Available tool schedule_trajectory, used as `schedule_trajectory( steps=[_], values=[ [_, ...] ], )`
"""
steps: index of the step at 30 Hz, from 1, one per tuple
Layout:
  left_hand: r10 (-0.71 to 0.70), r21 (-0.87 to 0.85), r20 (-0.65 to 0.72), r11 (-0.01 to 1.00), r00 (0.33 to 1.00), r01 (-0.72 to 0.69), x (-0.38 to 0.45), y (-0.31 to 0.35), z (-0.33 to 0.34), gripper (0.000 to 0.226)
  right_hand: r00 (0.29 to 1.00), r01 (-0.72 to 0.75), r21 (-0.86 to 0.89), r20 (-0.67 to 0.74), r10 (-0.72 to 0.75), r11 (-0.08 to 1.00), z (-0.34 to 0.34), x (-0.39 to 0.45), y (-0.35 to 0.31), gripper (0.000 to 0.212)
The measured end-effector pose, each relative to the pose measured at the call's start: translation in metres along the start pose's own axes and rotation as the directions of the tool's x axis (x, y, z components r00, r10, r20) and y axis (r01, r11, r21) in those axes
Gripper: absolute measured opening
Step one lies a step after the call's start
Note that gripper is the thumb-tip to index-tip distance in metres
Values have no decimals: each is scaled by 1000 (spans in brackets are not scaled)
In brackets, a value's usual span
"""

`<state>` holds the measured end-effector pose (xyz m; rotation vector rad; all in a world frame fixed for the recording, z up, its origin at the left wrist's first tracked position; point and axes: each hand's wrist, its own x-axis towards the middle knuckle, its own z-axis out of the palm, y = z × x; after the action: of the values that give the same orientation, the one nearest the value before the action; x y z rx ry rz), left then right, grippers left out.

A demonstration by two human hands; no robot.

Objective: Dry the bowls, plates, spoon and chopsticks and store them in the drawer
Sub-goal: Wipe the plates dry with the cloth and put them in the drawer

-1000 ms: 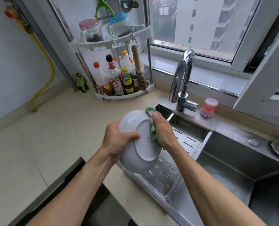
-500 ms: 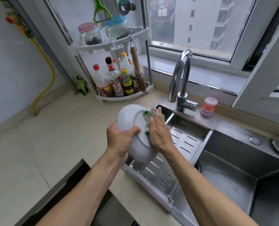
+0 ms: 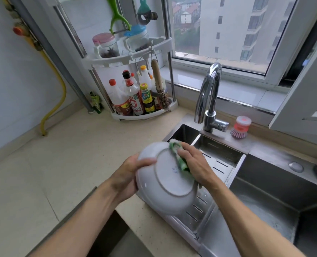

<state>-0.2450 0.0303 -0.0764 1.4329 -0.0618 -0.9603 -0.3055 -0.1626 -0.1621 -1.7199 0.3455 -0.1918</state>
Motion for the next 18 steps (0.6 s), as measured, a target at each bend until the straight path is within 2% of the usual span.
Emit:
schedule_trajectory(
  steps=[2, 4, 7, 9, 12, 15, 18],
  values=[
    [-160, -28, 74, 986, 984, 162, 3, 4, -11, 71, 993, 35, -145, 118, -18, 989, -9, 4, -8, 52],
    [-218, -66, 59, 973, 974, 221, 7, 0, -14, 64, 978, 103, -273, 203, -47, 957, -12, 7, -19, 58],
    [-164, -110, 29, 980, 986, 166, 11, -11, -5, 56, 958, 213, -463, 272, -91, 860, -12, 15, -27, 60],
    [-79, -178, -86, 982, 993, 62, 15, -15, 5, 52, 963, 236, -531, 240, -122, 814, -7, 16, -28, 61],
    [-28, -289, -314, 955, 949, -68, 24, -17, 21, 47, 987, 157, -555, 99, -123, 817, 17, 1, -24, 58],
    [-31, -279, -510, 951, 859, -131, 31, -21, 25, 37, 995, 52, -471, 100, -5, 881, 44, -23, -18, 54],
    [-15, -235, -573, 961, 820, -146, 28, -30, 29, 33, 997, -30, -395, 51, 55, 918, 45, -16, -4, 52]
  ],
)
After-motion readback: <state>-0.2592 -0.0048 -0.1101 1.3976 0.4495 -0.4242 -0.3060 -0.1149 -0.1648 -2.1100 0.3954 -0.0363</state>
